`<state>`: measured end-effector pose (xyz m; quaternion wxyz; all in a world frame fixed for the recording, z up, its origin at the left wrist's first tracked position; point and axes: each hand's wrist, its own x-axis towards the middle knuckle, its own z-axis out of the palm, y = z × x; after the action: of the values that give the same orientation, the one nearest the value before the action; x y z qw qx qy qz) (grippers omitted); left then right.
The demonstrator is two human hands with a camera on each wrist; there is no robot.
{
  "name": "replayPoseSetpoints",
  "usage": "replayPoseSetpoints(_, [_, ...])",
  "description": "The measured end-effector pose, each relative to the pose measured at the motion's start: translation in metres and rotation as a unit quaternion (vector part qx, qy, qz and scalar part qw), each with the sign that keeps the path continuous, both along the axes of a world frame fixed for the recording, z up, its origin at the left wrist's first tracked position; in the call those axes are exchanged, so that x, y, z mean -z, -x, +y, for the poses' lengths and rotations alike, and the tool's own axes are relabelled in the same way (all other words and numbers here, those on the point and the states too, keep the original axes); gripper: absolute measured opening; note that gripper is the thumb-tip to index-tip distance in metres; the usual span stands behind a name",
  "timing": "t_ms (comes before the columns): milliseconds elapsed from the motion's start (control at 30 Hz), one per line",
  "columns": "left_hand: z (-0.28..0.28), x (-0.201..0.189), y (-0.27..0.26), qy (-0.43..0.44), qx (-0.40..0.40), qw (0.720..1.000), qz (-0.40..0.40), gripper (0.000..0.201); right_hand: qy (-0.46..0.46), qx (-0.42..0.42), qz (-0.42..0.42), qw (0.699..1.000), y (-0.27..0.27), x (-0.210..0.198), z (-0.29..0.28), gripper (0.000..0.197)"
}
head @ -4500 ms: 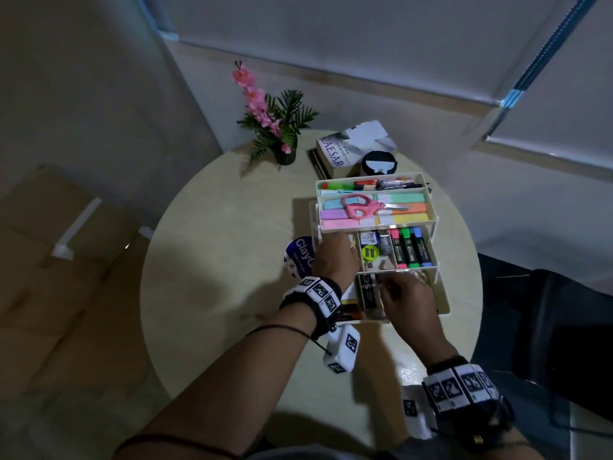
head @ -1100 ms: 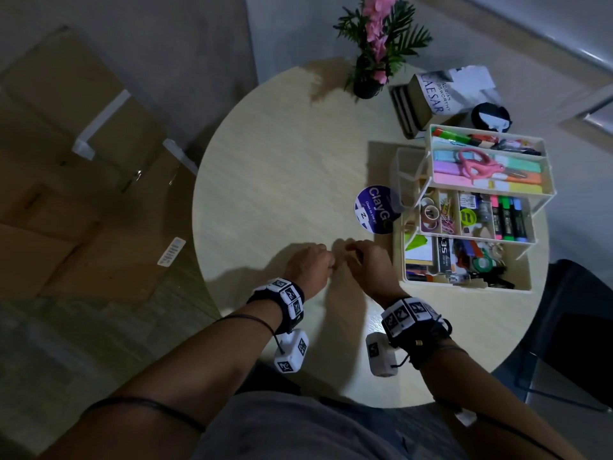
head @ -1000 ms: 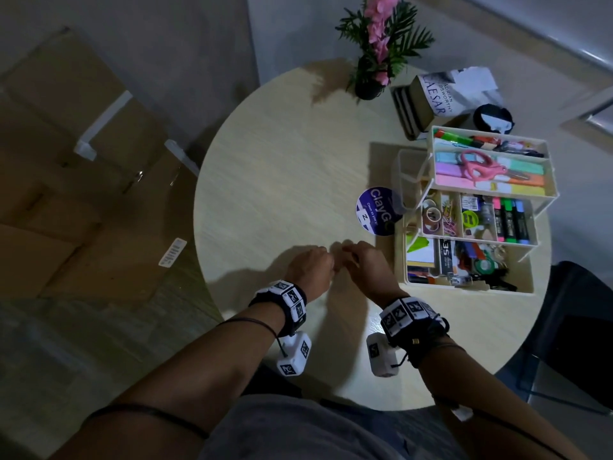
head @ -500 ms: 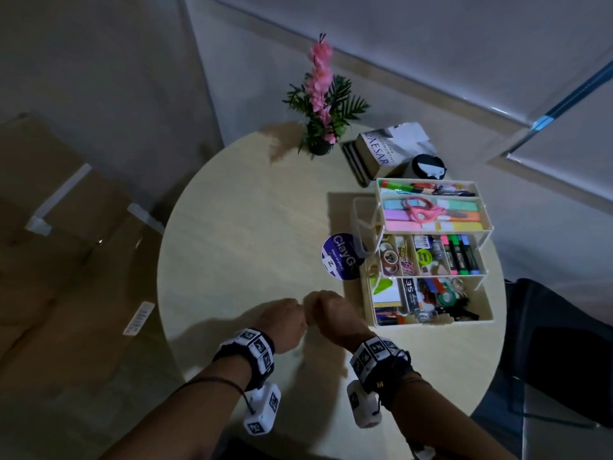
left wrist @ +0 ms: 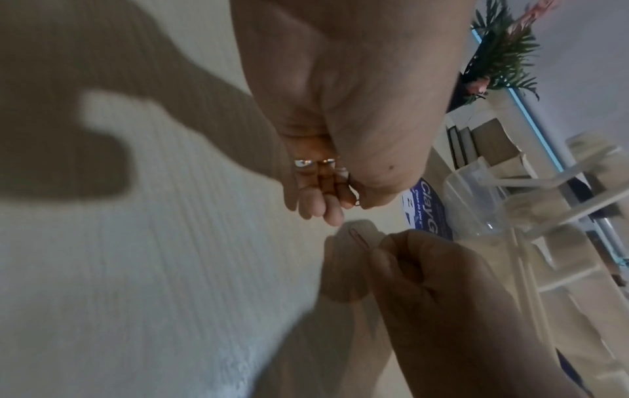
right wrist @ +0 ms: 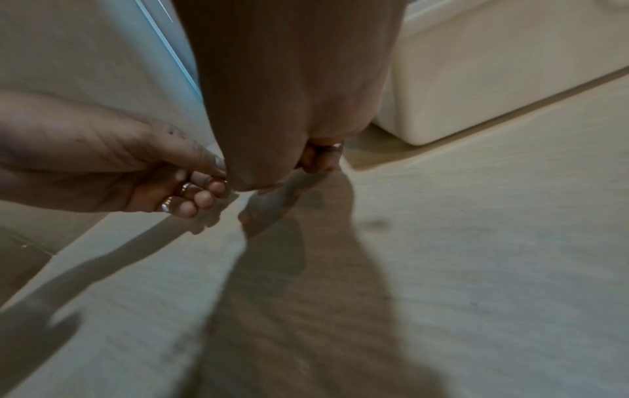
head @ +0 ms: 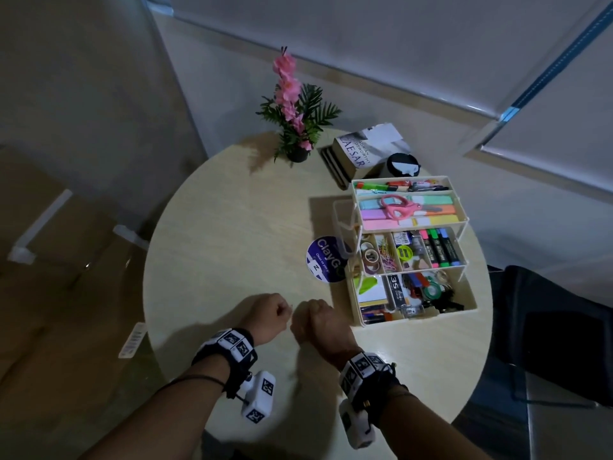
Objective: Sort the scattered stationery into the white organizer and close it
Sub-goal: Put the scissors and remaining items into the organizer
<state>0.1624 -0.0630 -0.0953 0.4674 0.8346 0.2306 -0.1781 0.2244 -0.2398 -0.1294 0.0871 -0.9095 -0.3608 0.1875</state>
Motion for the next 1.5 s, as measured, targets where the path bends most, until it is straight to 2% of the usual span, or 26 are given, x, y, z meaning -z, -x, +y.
replayPoseSetpoints(67, [-0.003,-0.003,-0.005,0.017,-0.041,0.999,-0.01,0.02,-0.031,0.052,0.026,0.998,-0.003,-0.013,-0.003,0.011])
replayPoseSetpoints(167, [-0.008,-0.009,-0.015,0.021,-0.091,0.995,-0.045,0.01,-0.095,0.103,0.105,0.985,-0.004,-0.033,-0.014,0.011])
replayPoseSetpoints(267, [-0.022,-0.019,-0.032,0.032,-0.134,0.986,-0.09,0.013,-0.133,0.09,0.187,0.969,-0.003,-0.059,-0.028,0.016])
replayPoseSetpoints(367, [-0.047,-0.039,-0.056,0.03,-0.133,0.98,-0.142,0.01,-0.123,0.076,0.249,0.958,-0.018,-0.094,-0.049,0.024])
replayPoseSetpoints(500, [-0.093,-0.073,-0.093,-0.003,-0.083,0.969,-0.233,0.004,-0.172,0.214,0.323,0.906,-0.061,-0.145,-0.089,0.019])
replayPoseSetpoints(533, [-0.106,-0.08,-0.101,-0.006,-0.072,0.967,-0.246,0.004,-0.181,0.245,0.316,0.899,-0.074,-0.153,-0.099,0.018])
replayPoseSetpoints(600, [-0.128,-0.089,-0.118,-0.006,-0.065,0.964,-0.257,0.005,-0.183,0.274,0.275,0.903,-0.101,-0.159,-0.116,0.018])
replayPoseSetpoints(833, [-0.157,-0.088,-0.147,-0.03,-0.115,0.968,-0.222,0.005,-0.214,0.284,0.263,0.897,-0.144,-0.167,-0.127,0.017])
replayPoseSetpoints(967, [-0.143,-0.089,-0.129,-0.023,-0.097,0.965,-0.243,0.017,-0.221,0.244,0.231,0.916,-0.15,-0.159,-0.118,0.024])
replayPoseSetpoints(1133, [-0.094,-0.064,-0.082,-0.053,-0.075,0.966,-0.242,0.016,-0.197,0.203,0.186,0.941,-0.141,-0.162,-0.114,0.04])
replayPoseSetpoints(1267, [-0.048,-0.029,-0.031,-0.122,-0.069,0.976,-0.168,0.021,-0.203,0.178,0.077,0.96,-0.124,-0.159,-0.114,0.04])
replayPoseSetpoints(1367, [-0.018,-0.006,0.01,-0.192,-0.009,0.98,-0.044,0.047,-0.243,0.168,0.002,0.955,-0.104,-0.15,-0.106,0.031])
replayPoseSetpoints(1433, [-0.005,0.008,0.034,-0.212,0.04,0.976,0.021,0.066,-0.263,0.125,0.019,0.957,-0.083,-0.143,-0.089,0.024])
replayPoseSetpoints(1500, [-0.001,0.016,0.049,-0.214,0.053,0.975,0.024,0.072,-0.235,0.055,0.073,0.968,-0.055,-0.127,-0.066,0.018])
